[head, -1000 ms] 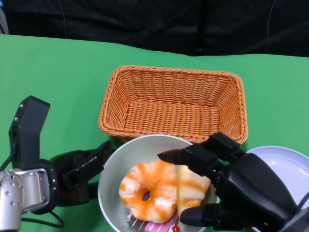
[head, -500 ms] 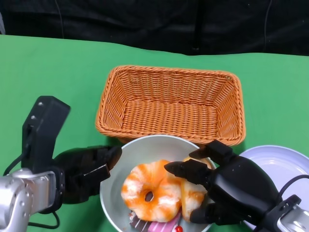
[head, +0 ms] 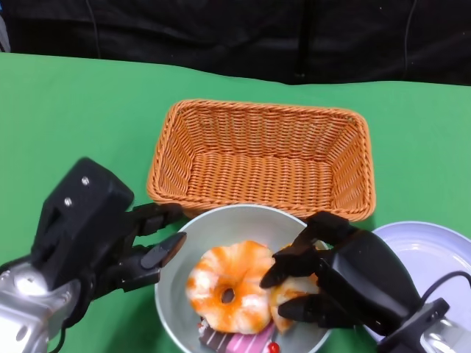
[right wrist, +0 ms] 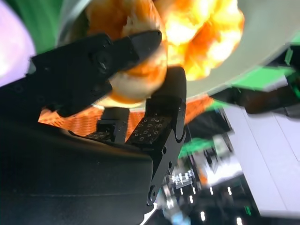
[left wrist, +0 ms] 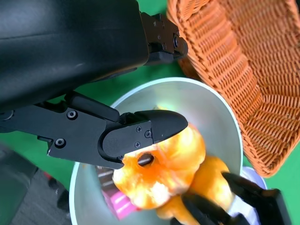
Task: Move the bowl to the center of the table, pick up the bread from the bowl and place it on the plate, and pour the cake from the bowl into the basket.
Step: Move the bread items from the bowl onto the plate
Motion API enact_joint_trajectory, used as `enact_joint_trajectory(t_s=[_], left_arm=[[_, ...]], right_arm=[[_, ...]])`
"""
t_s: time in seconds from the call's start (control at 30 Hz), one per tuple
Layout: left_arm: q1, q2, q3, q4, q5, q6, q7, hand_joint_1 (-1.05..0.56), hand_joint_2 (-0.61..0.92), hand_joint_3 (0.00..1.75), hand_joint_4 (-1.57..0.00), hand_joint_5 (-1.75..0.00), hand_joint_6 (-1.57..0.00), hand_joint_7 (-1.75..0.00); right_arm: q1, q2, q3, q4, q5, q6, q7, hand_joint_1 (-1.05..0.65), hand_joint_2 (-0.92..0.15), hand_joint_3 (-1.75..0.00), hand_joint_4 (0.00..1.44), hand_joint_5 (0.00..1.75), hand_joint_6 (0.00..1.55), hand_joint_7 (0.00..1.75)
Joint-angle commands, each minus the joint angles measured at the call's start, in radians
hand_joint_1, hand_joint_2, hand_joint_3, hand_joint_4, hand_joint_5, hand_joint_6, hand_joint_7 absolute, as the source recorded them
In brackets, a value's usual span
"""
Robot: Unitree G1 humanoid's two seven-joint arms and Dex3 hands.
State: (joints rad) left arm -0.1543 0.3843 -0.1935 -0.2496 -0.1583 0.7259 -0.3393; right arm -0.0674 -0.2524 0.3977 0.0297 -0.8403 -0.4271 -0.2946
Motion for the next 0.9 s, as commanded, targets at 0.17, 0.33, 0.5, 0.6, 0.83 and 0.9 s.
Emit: enact_joint_trajectory(t_s=[0.17, 0.33, 0.5, 0.6, 0.83, 0.9], left_arm=[[0.064, 0.041, -0.013, -0.033, 0.154, -0.257, 0.019, -0.59, 0.92, 0.53, -0.29, -0.17, -0.24, -0.07], [0.113, 0.042, 0.008, -0.025, 0.212, -0.437, 0.022, -0.57, 0.92, 0.51, -0.28, -0.19, -0.27, -0.08], [0.152, 0.056, 0.035, -0.031, 0.242, -0.551, 0.004, -0.56, 0.92, 0.51, -0.25, -0.29, -0.29, -0.08], [0.165, 0.063, 0.052, -0.031, 0.232, -0.585, -0.018, -0.56, 0.92, 0.51, -0.25, -0.33, -0.30, -0.08], [0.188, 0.079, 0.098, -0.016, 0.203, -0.690, -0.077, -0.54, 0.92, 0.44, -0.24, -0.38, -0.33, -0.08], [0.188, 0.081, 0.104, -0.004, 0.200, -0.722, -0.088, -0.53, 0.92, 0.41, -0.24, -0.39, -0.35, -0.08]], right_arm=[[-0.011, 0.008, -0.007, -0.017, 0.007, -0.063, -0.100, -0.11, -0.22, -1.39, 1.05, 1.75, 0.84, 1.75], [-0.009, 0.012, -0.022, -0.042, 0.017, -0.104, -0.144, -0.10, -0.17, -1.50, 1.06, 1.75, 0.86, 1.75], [0.005, 0.024, -0.054, -0.084, 0.113, -0.154, -0.140, -0.15, -0.17, -1.64, 1.08, 1.75, 0.85, 1.75], [0.028, 0.025, -0.079, -0.138, 0.180, -0.148, -0.093, -0.17, -0.14, -1.73, 1.07, 1.75, 0.84, 1.75], [0.123, 0.021, -0.192, -0.321, 0.311, -0.097, 0.013, -0.22, -0.16, -1.75, 1.08, 1.75, 0.85, 1.74], [0.149, 0.019, -0.229, -0.362, 0.318, -0.085, 0.027, -0.19, -0.15, -1.75, 1.09, 1.75, 0.87, 1.72]])
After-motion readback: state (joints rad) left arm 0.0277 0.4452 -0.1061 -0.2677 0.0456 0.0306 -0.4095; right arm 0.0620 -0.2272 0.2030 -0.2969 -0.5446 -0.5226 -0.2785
